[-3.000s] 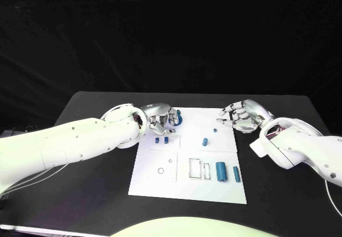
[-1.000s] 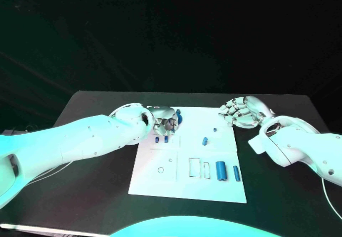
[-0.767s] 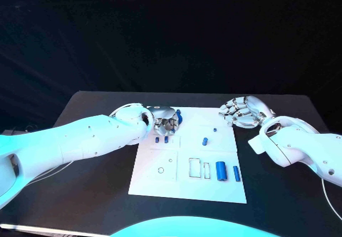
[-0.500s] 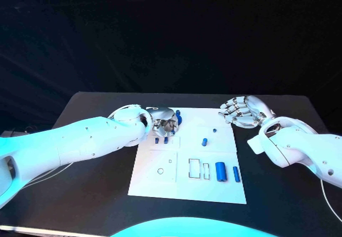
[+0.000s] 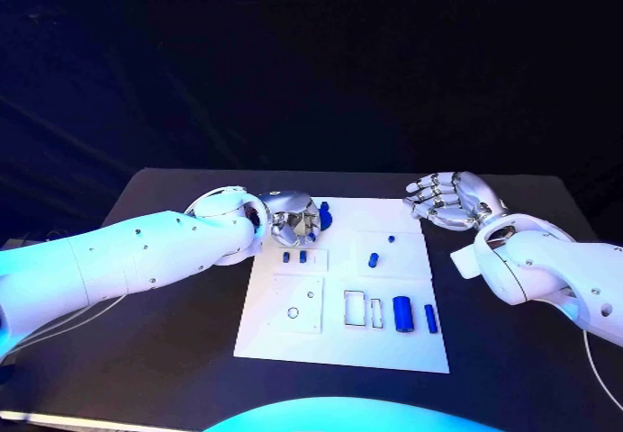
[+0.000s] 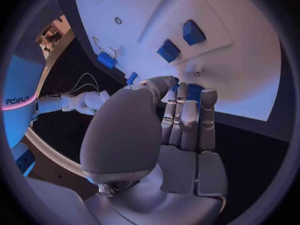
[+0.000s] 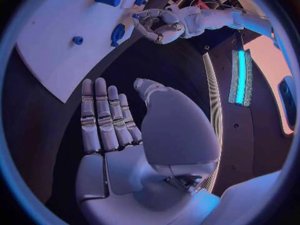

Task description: Assemble the parts on the task board

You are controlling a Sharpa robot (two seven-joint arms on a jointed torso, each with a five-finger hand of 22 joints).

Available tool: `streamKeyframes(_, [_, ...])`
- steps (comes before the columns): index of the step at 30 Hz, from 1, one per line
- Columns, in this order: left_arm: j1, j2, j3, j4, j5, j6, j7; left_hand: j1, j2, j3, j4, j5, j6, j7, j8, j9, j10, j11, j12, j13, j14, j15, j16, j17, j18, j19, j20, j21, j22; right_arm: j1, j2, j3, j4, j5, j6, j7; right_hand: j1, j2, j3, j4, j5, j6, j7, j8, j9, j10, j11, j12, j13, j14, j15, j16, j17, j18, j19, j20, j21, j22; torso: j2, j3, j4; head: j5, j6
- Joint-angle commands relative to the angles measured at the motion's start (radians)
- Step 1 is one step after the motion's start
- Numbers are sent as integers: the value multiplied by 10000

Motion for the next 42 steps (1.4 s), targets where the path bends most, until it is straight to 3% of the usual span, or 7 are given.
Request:
streamKeyframes(1, [20,-150,43,201,136,-87,-54,-95,51,3,-43,-25,71,20,-49,11,57,16,-71,-13,95,7,70,30,-151,90,-23,52,31,-7,-23,2,-8,365,-113,362,20,17,21,-66,-41,-79,540,54,-52,-13,82,-99,-209,-148,40,-182,-159,90,-151,40,-67,-191,18,-7,-2,-6,11])
streamKeyframes(12, [20,-578,82,364,-243,-152,-163,-167,25,-11,-60,-31,110,5,-76,27,112,3,-124,-13,153,0,107,95,-166,157,-24,97,106,-39,-46,0,-75,394,-95,437,-3,54,46,-179,-35,-115,599,-66,-353,54,158,-406,-772,-423,164,-598,-677,106,-467,182,-62,-784,22,-3,16,-10,-9])
streamKeyframes(18, [18,-644,83,366,-523,-149,-187,-195,-4,-20,-71,-34,110,-4,-98,29,129,-3,-149,-12,156,-4,110,83,-164,148,-24,93,98,-56,-48,-1,-122,396,-125,460,4,57,52,-190,-35,-106,602,-81,-374,66,160,-422,-799,-418,166,-607,-703,108,-471,186,-59,-814,22,-9,-13,-30,-19])
streamKeyframes(23, [17,-701,83,292,-560,-114,-192,-213,-15,-27,-76,-40,112,-8,-111,32,161,-13,-150,-4,168,-8,118,98,-172,179,-25,110,132,-63,-38,-1,-116,397,-236,509,18,57,64,-215,-34,-97,613,-107,-409,79,169,-452,-847,-414,173,-627,-748,110,-477,194,-55,-865,19,19,-35,17,-22])
streamKeyframes(29, [10,-667,81,153,-526,-33,-176,-221,-19,-29,-78,-42,111,-9,-119,33,173,-16,-151,-1,193,-11,133,145,-176,197,-26,120,152,-67,-26,0,-115,408,-307,536,36,55,77,-242,-33,-87,617,-127,-436,88,173,-476,-885,-412,177,-642,-784,112,-480,199,-52,-906,11,1,-3,34,-34])
streamKeyframes(42, [-23,-420,69,-239,-393,133,-135,-275,-31,-60,-92,-77,162,-20,-135,54,264,-44,-133,42,242,-31,167,206,-185,239,-34,138,193,-77,1,0,-103,417,-341,540,48,53,95,-279,-33,-75,626,-159,-482,89,184,-520,-950,-429,190,-679,-851,110,-494,210,-53,-977,11,12,-27,81,-51])
